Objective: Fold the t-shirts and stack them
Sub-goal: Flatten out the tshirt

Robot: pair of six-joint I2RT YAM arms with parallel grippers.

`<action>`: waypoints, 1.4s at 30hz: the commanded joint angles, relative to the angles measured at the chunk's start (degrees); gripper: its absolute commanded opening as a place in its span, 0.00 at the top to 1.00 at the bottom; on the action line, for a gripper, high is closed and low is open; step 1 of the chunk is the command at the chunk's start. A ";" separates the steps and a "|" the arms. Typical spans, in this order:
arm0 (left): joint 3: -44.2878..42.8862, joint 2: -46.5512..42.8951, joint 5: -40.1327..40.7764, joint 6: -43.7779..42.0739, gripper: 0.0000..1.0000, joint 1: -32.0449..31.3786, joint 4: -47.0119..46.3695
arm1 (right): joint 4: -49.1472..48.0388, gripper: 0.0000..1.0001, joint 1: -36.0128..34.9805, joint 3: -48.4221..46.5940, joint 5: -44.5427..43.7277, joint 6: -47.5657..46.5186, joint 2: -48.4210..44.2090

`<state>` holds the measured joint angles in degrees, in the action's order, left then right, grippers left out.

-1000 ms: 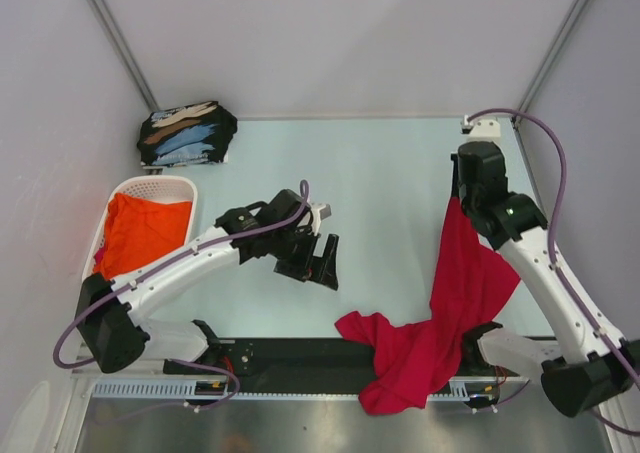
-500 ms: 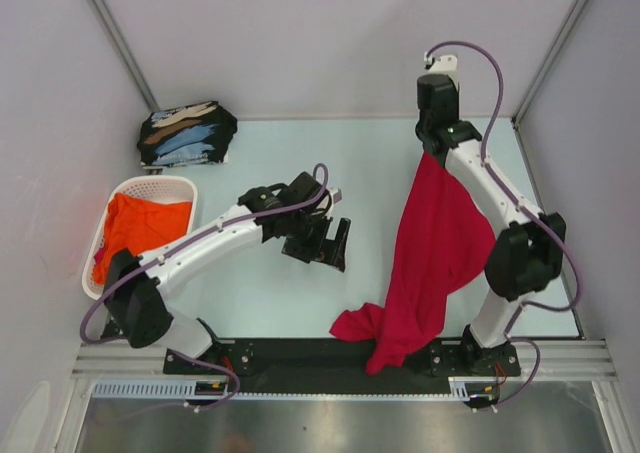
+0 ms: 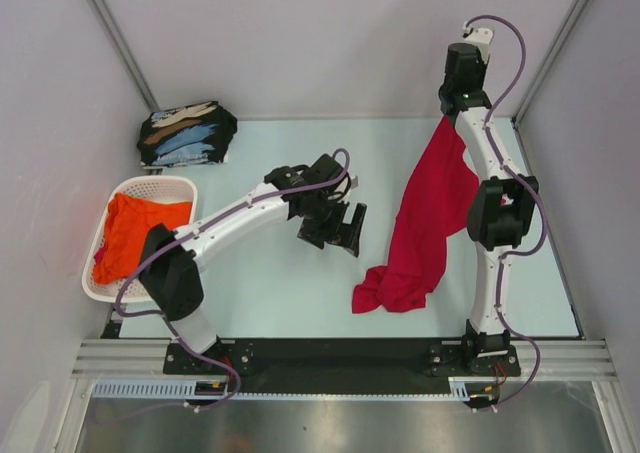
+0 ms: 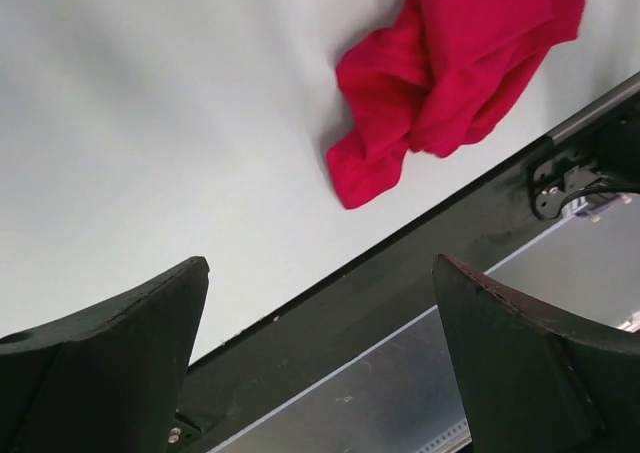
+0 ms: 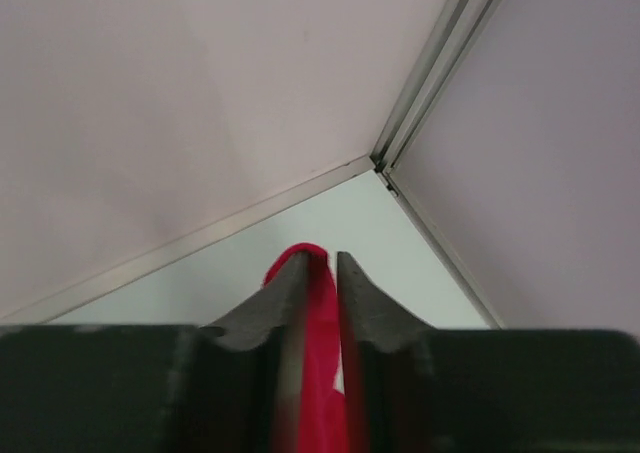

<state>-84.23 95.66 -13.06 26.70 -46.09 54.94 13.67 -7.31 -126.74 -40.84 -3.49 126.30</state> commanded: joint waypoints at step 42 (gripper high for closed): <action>-17.21 24.25 -7.53 -2.35 1.00 -0.86 -8.63 | 0.57 0.34 4.15 52.12 9.11 3.13 -51.50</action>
<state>-101.25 129.51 -28.97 25.69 -49.95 44.03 14.81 -3.14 -75.18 -32.99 -1.08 76.64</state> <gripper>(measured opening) 0.015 0.665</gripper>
